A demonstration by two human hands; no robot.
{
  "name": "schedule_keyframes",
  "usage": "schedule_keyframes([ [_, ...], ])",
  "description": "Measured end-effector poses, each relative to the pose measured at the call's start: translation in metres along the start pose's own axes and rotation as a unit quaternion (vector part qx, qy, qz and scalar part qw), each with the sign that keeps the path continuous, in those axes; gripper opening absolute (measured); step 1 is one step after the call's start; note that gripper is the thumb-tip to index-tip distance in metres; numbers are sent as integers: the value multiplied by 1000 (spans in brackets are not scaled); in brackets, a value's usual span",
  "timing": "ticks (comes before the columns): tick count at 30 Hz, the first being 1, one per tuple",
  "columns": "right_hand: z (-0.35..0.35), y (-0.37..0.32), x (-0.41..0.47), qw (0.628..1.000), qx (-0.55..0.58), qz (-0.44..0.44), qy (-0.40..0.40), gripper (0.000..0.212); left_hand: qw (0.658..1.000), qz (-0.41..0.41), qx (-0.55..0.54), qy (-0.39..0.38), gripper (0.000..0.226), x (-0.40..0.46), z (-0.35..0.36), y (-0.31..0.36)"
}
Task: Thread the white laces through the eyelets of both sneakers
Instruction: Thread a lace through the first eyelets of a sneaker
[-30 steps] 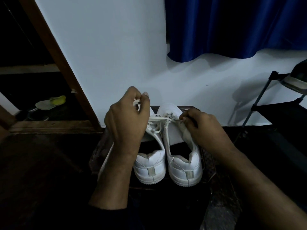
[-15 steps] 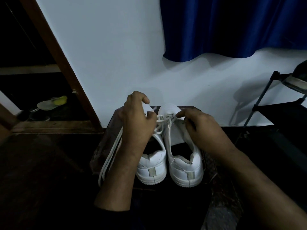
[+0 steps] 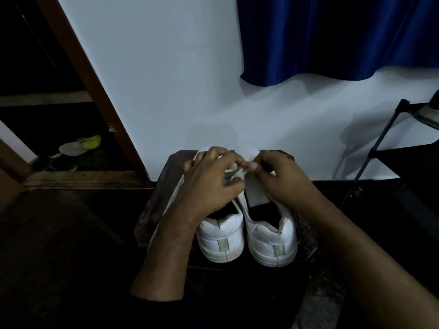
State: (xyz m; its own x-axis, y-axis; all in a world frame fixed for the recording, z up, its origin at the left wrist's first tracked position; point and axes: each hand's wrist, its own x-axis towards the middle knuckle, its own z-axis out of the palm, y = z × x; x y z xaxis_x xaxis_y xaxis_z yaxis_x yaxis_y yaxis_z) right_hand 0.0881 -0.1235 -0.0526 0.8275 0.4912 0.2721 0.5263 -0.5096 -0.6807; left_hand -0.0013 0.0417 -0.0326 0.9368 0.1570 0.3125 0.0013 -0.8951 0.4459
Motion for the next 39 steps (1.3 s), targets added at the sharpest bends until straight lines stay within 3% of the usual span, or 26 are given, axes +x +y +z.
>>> schedule_keyframes([
  [4,-4,4,0,991,61,80,91,16,1000,-20,-15,-17,37,3,4,-3],
  [8,4,-1,-5,996,-67,-50,41,25,998,-21,-56,-9,40,5,9,-4],
  [11,12,1,-3,989,-122,-79,31,33,996,-24,-88,1,41,4,10,-7],
  [12,13,-3,-2,993,-75,-75,48,27,996,-24,-89,4,41,4,10,-7],
  [14,8,-12,0,987,124,-30,92,24,997,-25,-79,2,40,4,9,-8],
  [16,-1,-25,-1,913,388,29,122,29,997,-29,-74,-9,42,4,9,-8],
  [17,-3,-27,-1,879,457,48,128,29,996,-31,-78,-13,42,4,8,-8],
  [18,-4,-29,-2,875,463,54,133,28,996,-32,-82,-15,42,4,8,-8],
  [19,-5,-27,-3,902,405,52,138,25,995,-34,-87,-15,40,4,8,-8],
  [21,-1,-18,-4,975,183,8,124,20,995,-37,-89,-14,33,4,8,-8],
  [22,1,-15,-5,991,71,-29,113,21,996,-36,-85,-13,32,4,9,-8],
  [25,8,-12,-3,975,-183,-95,84,18,996,-27,-89,-5,41,3,10,-10],
  [27,11,-9,-2,969,-233,-61,55,23,996,-30,-88,-6,43,3,10,-11],
  [29,9,-7,-2,984,-160,-53,49,28,996,-31,-78,-9,45,4,11,-10],
  [31,5,-12,-2,995,54,-60,61,32,997,-30,-69,-10,48,5,10,-10],
  [32,2,-17,-3,972,220,-37,68,31,997,-30,-66,-11,48,5,10,-10],
  [33,-1,-25,-5,921,382,-7,74,30,997,-31,-63,-14,47,5,11,-10],
  [34,-4,-30,-6,871,483,19,86,30,998,-33,-60,-17,46,5,11,-9],
  [35,-8,-31,-8,848,519,33,104,30,998,-33,-59,-19,46,5,11,-9],
  [36,-11,-31,-9,868,477,37,128,29,998,-33,-59,-20,46,5,11,-8],
  [38,-12,-20,-9,963,223,-2,152,22,998,-32,-60,-18,46,5,11,-8],
  [39,-9,-14,-9,985,88,-32,144,15,997,-32,-61,-17,46,5,11,-8],
])
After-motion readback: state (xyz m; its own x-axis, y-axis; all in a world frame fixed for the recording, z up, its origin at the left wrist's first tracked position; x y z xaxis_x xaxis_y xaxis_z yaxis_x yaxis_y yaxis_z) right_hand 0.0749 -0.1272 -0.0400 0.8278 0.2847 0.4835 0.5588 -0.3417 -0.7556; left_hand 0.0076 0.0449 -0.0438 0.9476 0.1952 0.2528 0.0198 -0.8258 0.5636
